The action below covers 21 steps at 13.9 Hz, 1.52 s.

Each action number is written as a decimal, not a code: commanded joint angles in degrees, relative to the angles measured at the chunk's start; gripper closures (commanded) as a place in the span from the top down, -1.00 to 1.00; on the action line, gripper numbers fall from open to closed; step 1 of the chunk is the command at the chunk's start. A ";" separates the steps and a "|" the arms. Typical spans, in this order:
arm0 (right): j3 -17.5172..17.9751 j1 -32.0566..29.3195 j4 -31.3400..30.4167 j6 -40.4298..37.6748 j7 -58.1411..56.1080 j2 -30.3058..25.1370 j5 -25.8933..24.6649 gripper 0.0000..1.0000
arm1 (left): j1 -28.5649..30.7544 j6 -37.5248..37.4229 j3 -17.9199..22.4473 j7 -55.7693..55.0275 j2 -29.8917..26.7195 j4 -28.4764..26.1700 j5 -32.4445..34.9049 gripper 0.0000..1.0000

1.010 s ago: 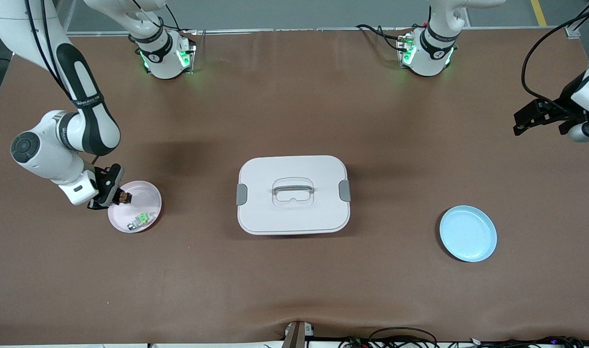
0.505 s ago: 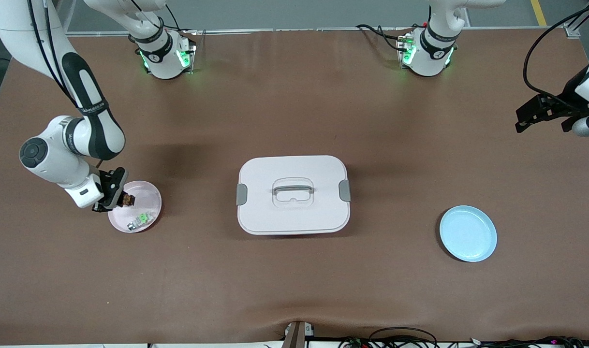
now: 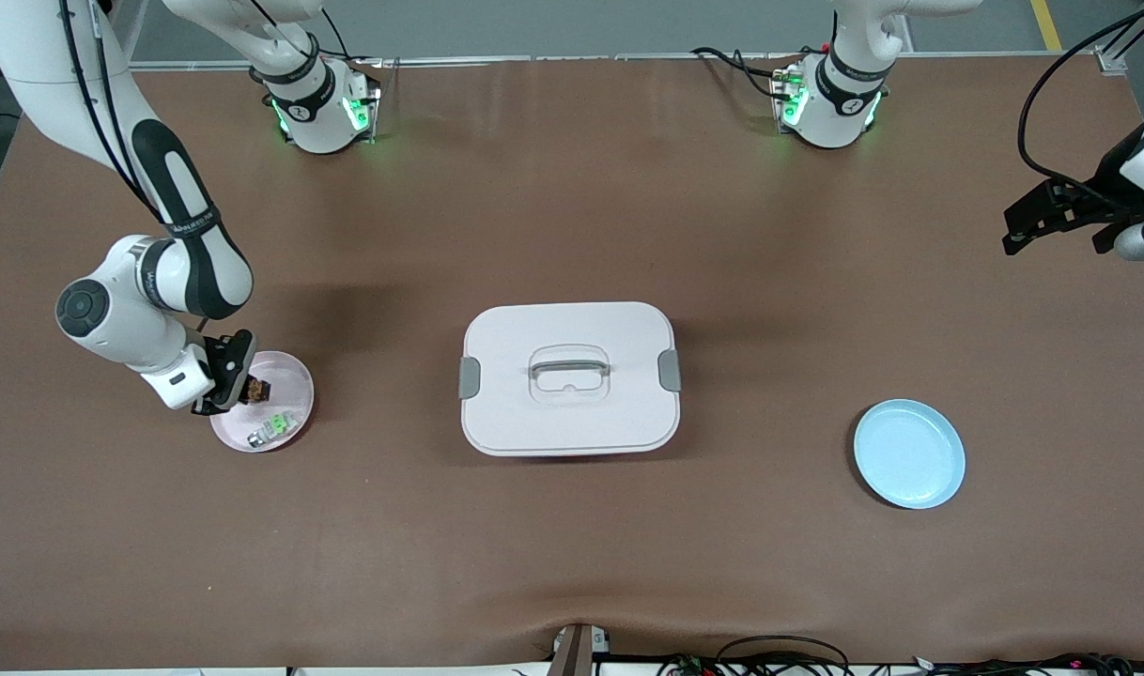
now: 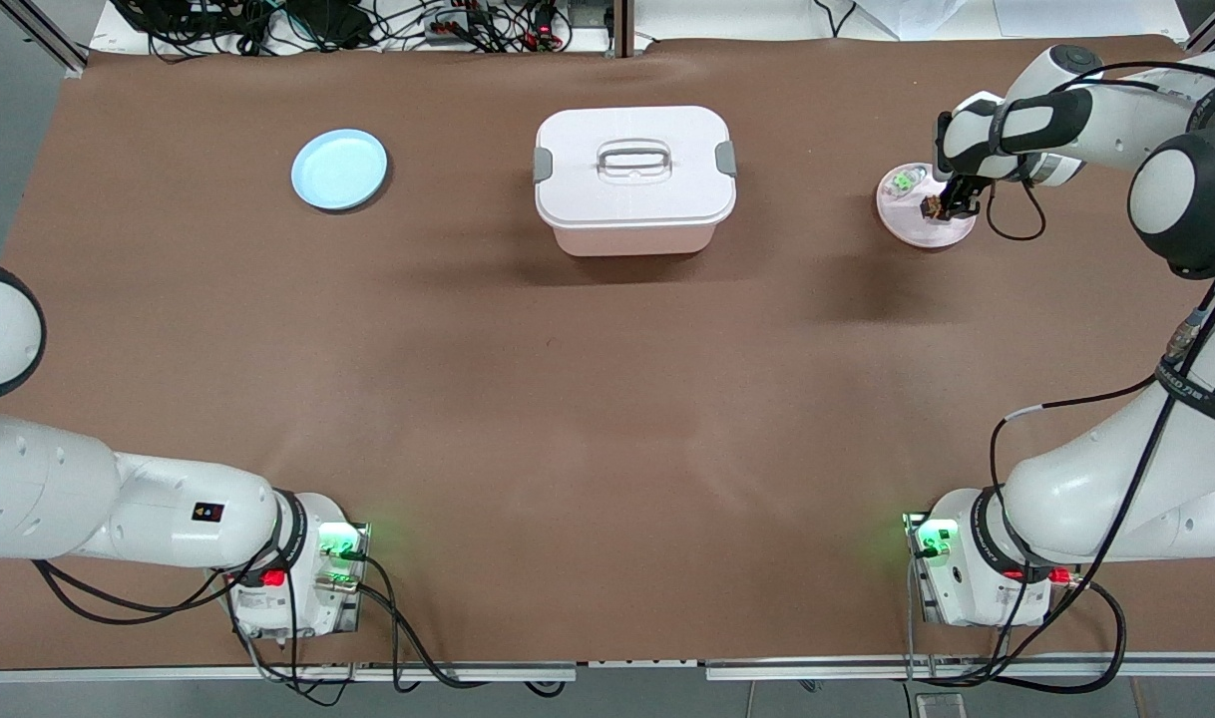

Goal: Transfer orange switch to right arm and place
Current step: 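Lower the switch onto the white plate beside the green switch, then open the right gripper and lift it off the switch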

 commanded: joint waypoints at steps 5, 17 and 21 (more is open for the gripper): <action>0.36 0.00 0.87 1.04 -1.68 1.35 0.85 -1.00 | 0.34 -0.10 -0.19 0.88 -1.03 -0.98 -0.15 1.00; 0.10 -0.09 8.05 -16.40 6.64 -1.10 0.85 1.00 | 0.07 0.69 -0.28 0.88 -0.59 -0.80 -0.15 1.00; -0.25 -1.93 14.74 -29.34 13.15 -3.92 0.06 1.00 | -0.19 0.87 -0.28 0.80 -0.68 -0.89 -0.06 1.00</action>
